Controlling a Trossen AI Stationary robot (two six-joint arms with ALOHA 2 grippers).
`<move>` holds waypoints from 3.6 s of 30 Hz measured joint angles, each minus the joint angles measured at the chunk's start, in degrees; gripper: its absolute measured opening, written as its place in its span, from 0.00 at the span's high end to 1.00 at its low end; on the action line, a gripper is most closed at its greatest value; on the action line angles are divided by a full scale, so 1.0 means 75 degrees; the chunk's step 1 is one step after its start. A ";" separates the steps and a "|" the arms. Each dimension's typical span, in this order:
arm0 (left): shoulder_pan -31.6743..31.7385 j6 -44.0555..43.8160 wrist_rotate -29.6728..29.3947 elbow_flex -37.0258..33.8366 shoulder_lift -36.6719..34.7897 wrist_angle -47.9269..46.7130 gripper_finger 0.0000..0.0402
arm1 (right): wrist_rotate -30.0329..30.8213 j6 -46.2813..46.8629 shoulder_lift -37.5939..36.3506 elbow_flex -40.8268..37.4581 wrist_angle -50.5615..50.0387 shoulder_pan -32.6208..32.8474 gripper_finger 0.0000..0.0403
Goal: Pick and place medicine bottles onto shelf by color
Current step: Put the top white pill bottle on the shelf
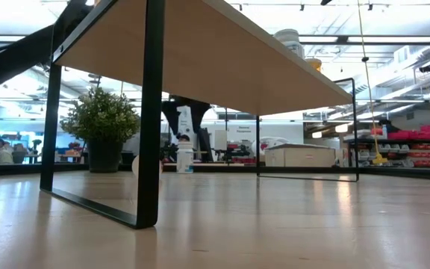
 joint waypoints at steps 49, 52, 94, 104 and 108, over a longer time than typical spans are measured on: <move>-0.0012 0.0172 -0.0003 -0.0481 0.0394 0.0620 0.31 | -0.0006 0.0052 0.0071 0.0000 -0.0034 -0.0030 0.33; -0.0017 0.0174 -0.0003 -0.0481 0.0391 0.0636 0.31 | -0.0007 0.0052 0.0071 0.0000 -0.0034 -0.0030 0.33; -0.1664 0.0201 0.0608 0.0752 -0.0998 -0.1230 0.49 | -0.0014 -0.0560 -0.0174 -0.0006 -0.0189 -0.0030 0.36; -0.2560 -0.0634 0.0832 0.0758 -0.1762 -0.1191 0.52 | -0.0021 -0.0860 -0.0253 -0.0006 -0.0224 -0.0028 0.36; -0.2874 -0.0988 0.1200 0.0807 -0.2051 -0.1247 0.51 | -0.0070 -0.0895 -0.0250 -0.0006 -0.0224 -0.0029 0.36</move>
